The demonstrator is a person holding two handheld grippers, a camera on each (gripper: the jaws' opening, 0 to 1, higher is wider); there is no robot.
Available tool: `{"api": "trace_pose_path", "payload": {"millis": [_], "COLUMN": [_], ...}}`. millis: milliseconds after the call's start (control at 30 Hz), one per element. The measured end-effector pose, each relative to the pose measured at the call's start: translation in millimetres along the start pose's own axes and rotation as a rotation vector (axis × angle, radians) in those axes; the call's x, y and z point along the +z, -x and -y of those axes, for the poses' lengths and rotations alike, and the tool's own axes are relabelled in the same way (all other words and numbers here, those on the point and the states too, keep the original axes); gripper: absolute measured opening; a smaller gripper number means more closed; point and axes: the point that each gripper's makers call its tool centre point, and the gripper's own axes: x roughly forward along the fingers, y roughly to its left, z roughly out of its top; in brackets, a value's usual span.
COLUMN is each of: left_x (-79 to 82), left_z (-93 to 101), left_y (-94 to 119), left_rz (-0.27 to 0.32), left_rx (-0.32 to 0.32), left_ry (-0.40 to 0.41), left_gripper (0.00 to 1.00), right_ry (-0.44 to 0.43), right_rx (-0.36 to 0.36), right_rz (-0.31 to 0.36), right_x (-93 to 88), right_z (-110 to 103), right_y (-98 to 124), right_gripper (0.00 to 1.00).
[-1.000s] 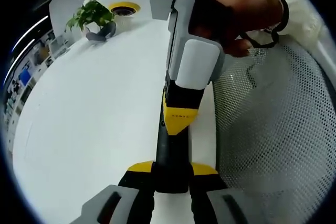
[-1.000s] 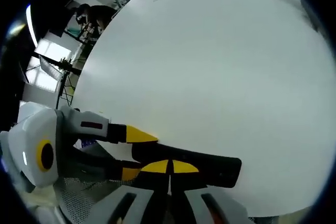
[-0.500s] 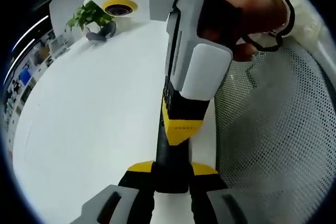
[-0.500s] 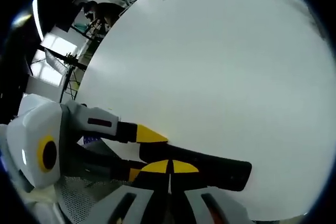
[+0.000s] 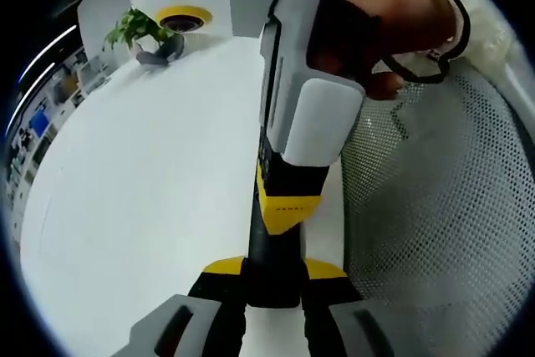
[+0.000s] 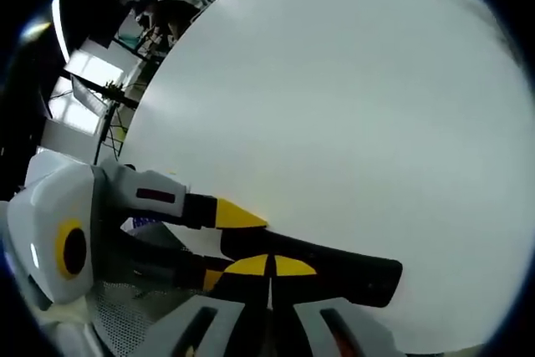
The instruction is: Press the specified remote control buttons in sequence, fully releasing each button before pressing the next.
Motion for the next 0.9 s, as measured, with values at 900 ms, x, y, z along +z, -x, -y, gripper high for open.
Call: {"api": "trace_pose_path", "payload": {"millis": [900], "left_x": [1.0], "left_z": [4.9], "left_y": [0.5], "left_rz": [0.033], "left_rx": [0.004], "left_ry": [-0.079], "left_gripper": [0.23], "right_ry": [0.200], "right_rx": [-0.035], "right_rz": [0.284], "right_x": [26.9], "right_z": [-7.8], "right_y": [46.4], "right_gripper": [0.04]}}
